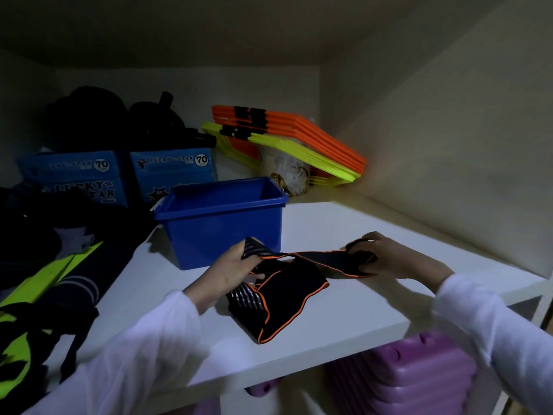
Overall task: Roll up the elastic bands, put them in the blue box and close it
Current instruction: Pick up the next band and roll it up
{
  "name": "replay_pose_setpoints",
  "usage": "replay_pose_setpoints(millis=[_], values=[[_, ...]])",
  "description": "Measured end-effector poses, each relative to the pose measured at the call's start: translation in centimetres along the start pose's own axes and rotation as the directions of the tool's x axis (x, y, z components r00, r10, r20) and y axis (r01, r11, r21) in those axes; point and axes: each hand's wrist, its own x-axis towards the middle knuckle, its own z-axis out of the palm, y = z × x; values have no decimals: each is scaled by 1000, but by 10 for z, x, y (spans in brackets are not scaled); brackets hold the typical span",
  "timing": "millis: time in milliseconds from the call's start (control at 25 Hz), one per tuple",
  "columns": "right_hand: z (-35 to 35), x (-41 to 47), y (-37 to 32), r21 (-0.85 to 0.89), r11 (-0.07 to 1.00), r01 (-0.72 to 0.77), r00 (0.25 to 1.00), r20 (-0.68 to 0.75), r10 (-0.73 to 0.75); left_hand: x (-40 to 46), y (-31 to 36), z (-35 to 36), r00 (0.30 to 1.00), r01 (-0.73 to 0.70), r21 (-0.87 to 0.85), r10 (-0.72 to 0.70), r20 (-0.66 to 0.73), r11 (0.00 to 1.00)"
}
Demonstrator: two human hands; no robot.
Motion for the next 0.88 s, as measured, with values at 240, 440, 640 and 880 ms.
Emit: replay_pose_setpoints(millis=[240, 440, 640, 880], values=[[2, 7, 13, -141, 964, -224, 970, -129, 207, 0, 2, -9, 986, 111, -9, -111, -125, 994], [2, 6, 19, -128, 944, -305, 938, -213, 274, -3, -3, -28, 977, 123, 18, -118, -176, 992], [3, 15, 17, -266, 905, -331, 921, -299, 249, 1, -9, -46, 930, 121, -96, -146, -336, 988], [2, 17, 26, -267, 951, -155, 974, -202, 102, -8, -17, -62, 954, 68, 11, -62, -294, 998]])
